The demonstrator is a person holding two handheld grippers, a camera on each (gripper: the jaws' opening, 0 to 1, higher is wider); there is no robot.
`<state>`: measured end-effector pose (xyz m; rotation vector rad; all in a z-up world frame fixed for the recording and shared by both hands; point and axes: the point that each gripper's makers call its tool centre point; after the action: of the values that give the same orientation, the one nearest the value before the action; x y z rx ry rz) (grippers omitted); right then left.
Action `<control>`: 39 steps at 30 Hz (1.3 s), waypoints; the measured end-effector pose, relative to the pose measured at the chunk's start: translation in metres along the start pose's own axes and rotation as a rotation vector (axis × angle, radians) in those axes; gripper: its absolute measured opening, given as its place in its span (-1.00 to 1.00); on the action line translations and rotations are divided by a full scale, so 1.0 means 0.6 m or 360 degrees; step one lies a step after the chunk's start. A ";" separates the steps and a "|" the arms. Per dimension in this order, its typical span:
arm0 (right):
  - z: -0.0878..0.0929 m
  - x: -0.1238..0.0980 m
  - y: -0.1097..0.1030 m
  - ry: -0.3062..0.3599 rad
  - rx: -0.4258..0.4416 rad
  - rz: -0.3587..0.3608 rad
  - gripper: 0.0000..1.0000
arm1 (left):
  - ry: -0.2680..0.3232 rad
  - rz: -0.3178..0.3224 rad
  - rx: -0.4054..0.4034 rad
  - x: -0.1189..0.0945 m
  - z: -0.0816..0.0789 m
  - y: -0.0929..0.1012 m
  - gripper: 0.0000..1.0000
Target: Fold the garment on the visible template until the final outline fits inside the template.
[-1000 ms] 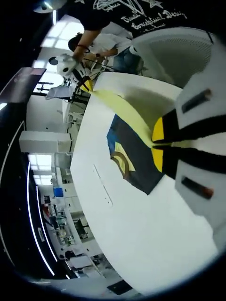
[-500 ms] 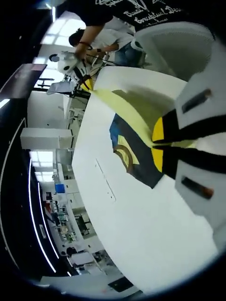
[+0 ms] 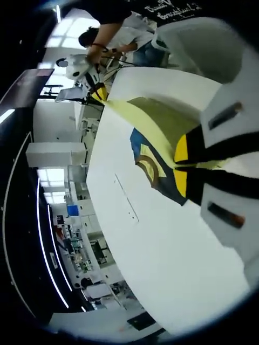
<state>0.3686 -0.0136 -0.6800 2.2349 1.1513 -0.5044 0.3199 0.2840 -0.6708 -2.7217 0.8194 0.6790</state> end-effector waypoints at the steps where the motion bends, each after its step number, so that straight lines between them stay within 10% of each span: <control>1: -0.001 0.001 0.001 0.0001 0.0004 0.0003 -1.00 | 0.0003 -0.0003 -0.0001 0.002 -0.001 -0.003 -1.00; 39: -0.025 0.064 0.072 0.0122 0.0172 0.0133 -1.00 | 0.0044 -0.0218 0.0061 0.066 -0.021 -0.104 -1.00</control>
<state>0.4267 -0.0007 -0.6768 2.4028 1.0863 -0.4601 0.3891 0.3124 -0.6747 -2.7279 0.6373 0.5920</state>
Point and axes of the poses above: the point that each gripper's makers call its tool centre point, and the gripper's own axes: x roughly forward along the fingers, y roughly to its right, z roughly out of its underside, and after that the axes turned 5 degrees about -z, right-handed
